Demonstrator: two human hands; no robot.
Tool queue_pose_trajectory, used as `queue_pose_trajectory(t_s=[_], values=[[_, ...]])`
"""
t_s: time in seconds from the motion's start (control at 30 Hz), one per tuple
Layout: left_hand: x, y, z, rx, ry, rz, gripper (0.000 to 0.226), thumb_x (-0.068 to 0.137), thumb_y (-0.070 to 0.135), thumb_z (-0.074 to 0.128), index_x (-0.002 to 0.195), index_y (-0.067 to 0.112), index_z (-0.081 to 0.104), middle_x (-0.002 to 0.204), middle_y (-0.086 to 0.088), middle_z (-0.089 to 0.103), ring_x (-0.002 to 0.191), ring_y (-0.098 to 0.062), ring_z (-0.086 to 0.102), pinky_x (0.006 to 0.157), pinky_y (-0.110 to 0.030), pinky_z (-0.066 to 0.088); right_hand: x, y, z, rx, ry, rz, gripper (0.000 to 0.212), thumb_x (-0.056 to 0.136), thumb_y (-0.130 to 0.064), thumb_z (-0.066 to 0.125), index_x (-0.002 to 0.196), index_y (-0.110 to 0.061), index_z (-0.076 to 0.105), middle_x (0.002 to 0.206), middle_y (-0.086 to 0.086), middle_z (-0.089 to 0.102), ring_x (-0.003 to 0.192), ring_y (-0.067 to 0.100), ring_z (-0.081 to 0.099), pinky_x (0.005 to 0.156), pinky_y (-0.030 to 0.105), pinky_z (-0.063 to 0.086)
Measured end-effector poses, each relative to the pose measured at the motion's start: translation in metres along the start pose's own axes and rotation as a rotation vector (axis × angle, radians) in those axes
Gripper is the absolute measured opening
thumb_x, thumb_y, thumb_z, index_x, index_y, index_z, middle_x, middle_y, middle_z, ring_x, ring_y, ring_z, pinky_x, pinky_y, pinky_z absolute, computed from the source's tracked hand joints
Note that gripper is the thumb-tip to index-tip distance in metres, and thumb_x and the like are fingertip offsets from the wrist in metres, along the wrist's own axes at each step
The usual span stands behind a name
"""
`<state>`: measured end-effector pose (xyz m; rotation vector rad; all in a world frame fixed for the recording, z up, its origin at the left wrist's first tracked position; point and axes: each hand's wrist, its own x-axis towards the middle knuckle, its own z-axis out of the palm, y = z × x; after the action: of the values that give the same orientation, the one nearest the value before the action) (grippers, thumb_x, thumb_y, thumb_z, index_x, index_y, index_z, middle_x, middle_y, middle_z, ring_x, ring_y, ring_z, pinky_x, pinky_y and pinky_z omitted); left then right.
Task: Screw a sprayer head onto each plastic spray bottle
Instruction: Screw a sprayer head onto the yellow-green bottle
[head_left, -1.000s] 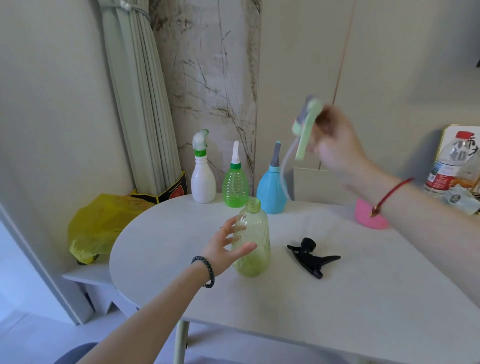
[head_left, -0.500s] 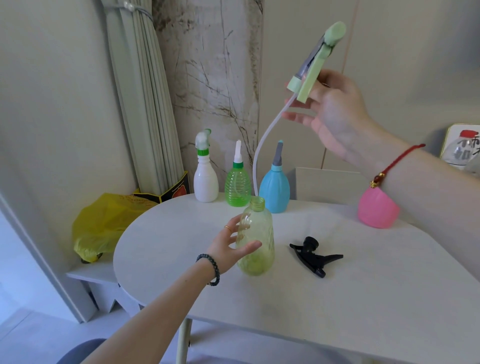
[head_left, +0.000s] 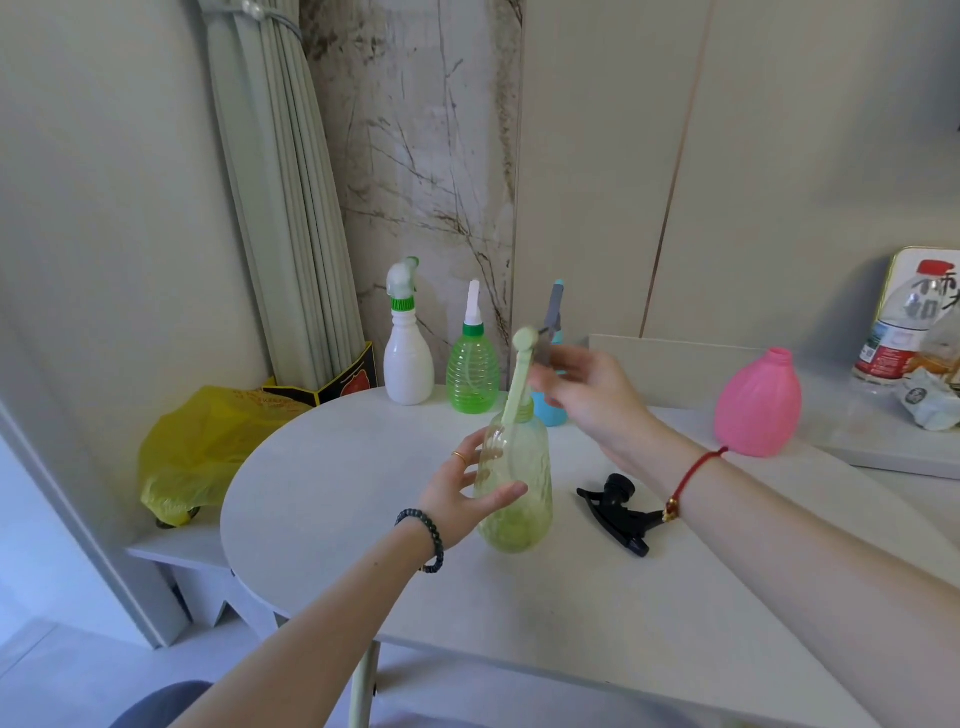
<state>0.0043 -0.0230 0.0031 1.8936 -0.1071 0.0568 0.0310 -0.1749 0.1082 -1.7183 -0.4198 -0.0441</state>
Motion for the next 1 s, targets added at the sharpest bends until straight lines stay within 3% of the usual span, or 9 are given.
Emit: queue_pose_trajectory(t_s=[0.2, 0.3, 0.43, 0.53, 0.6, 0.73, 0.8, 0.9, 1.0], values=[[0.0, -0.001, 0.001, 0.015, 0.023, -0.043, 0.086, 0.07, 0.041, 0.069, 0.139, 0.025, 0.022, 0.134, 0.004, 0.045, 0.121, -0.015, 0.046, 0.099, -0.034, 0.042, -0.002, 0.012, 0.009, -0.092, -0.001, -0.003, 0.012, 0.076, -0.017, 0.069, 0.08, -0.028, 0.066, 0.082, -0.01, 0.067, 0.081, 0.006, 0.06, 0.071, 0.016, 0.044], [0.0, -0.002, 0.001, 0.01, 0.016, -0.045, 0.085, 0.069, 0.041, 0.069, 0.138, 0.027, 0.021, 0.133, 0.005, 0.046, 0.121, -0.015, 0.045, 0.1, -0.034, 0.041, -0.001, 0.011, 0.008, -0.1, -0.009, 0.041, 0.015, 0.075, -0.022, 0.071, 0.089, -0.021, 0.068, 0.092, -0.002, 0.069, 0.089, 0.011, 0.061, 0.079, 0.022, 0.047], [0.001, -0.002, 0.001, 0.015, 0.013, -0.058, 0.085, 0.069, 0.042, 0.069, 0.138, 0.023, 0.022, 0.134, 0.004, 0.045, 0.123, -0.017, 0.044, 0.103, -0.036, 0.04, 0.003, 0.006, 0.007, -0.094, -0.055, 0.086, 0.009, 0.075, -0.023, 0.071, 0.078, -0.028, 0.064, 0.088, -0.008, 0.066, 0.09, 0.011, 0.061, 0.083, 0.025, 0.048], [0.0, -0.001, 0.002, 0.013, 0.014, -0.045, 0.081, 0.07, 0.041, 0.07, 0.135, 0.028, 0.025, 0.13, 0.007, 0.047, 0.12, -0.016, 0.046, 0.097, -0.03, 0.041, 0.002, 0.008, 0.005, -0.117, -0.072, 0.099, 0.004, 0.078, -0.025, 0.069, 0.079, -0.027, 0.065, 0.101, 0.008, 0.069, 0.098, 0.023, 0.061, 0.094, 0.039, 0.048], [-0.001, 0.0, 0.002, 0.011, 0.014, -0.041, 0.08, 0.069, 0.041, 0.07, 0.134, 0.031, 0.024, 0.129, 0.008, 0.047, 0.118, -0.014, 0.046, 0.094, -0.028, 0.041, 0.002, 0.01, 0.006, -0.142, -0.066, 0.078, 0.004, 0.077, -0.026, 0.069, 0.078, -0.028, 0.066, 0.1, 0.009, 0.069, 0.094, 0.023, 0.062, 0.089, 0.036, 0.048], [-0.001, 0.002, 0.003, 0.015, 0.014, -0.024, 0.075, 0.071, 0.039, 0.07, 0.132, 0.034, 0.028, 0.13, 0.003, 0.047, 0.118, -0.017, 0.047, 0.096, -0.03, 0.041, 0.001, 0.015, 0.011, -0.166, 0.067, 0.013, 0.025, 0.066, -0.03, 0.078, 0.084, -0.017, 0.068, 0.077, -0.003, 0.065, 0.07, 0.009, 0.058, 0.06, 0.015, 0.046], [-0.001, 0.004, 0.003, 0.021, 0.014, -0.018, 0.075, 0.071, 0.038, 0.069, 0.133, 0.033, 0.027, 0.131, 0.002, 0.047, 0.12, -0.019, 0.047, 0.1, -0.034, 0.041, -0.002, 0.02, 0.016, -0.121, 0.154, -0.038, 0.028, 0.063, -0.03, 0.08, 0.083, -0.017, 0.067, 0.072, -0.009, 0.062, 0.066, 0.003, 0.057, 0.053, 0.005, 0.041], [-0.001, 0.005, 0.002, 0.034, 0.003, -0.022, 0.077, 0.071, 0.037, 0.069, 0.134, 0.032, 0.026, 0.133, 0.0, 0.046, 0.12, -0.019, 0.046, 0.102, -0.037, 0.041, -0.005, 0.024, 0.021, -0.09, 0.235, -0.095, 0.03, 0.062, -0.031, 0.081, 0.081, -0.017, 0.063, 0.073, -0.009, 0.063, 0.067, 0.003, 0.058, 0.054, 0.002, 0.04], [-0.001, 0.006, 0.001, 0.041, -0.008, -0.029, 0.078, 0.071, 0.038, 0.069, 0.135, 0.031, 0.025, 0.134, 0.0, 0.045, 0.121, -0.02, 0.046, 0.103, -0.038, 0.04, -0.005, 0.026, 0.025, -0.091, 0.259, -0.096, 0.039, 0.062, -0.034, 0.08, 0.089, -0.014, 0.061, 0.086, 0.001, 0.066, 0.078, 0.012, 0.06, 0.064, 0.012, 0.045]])
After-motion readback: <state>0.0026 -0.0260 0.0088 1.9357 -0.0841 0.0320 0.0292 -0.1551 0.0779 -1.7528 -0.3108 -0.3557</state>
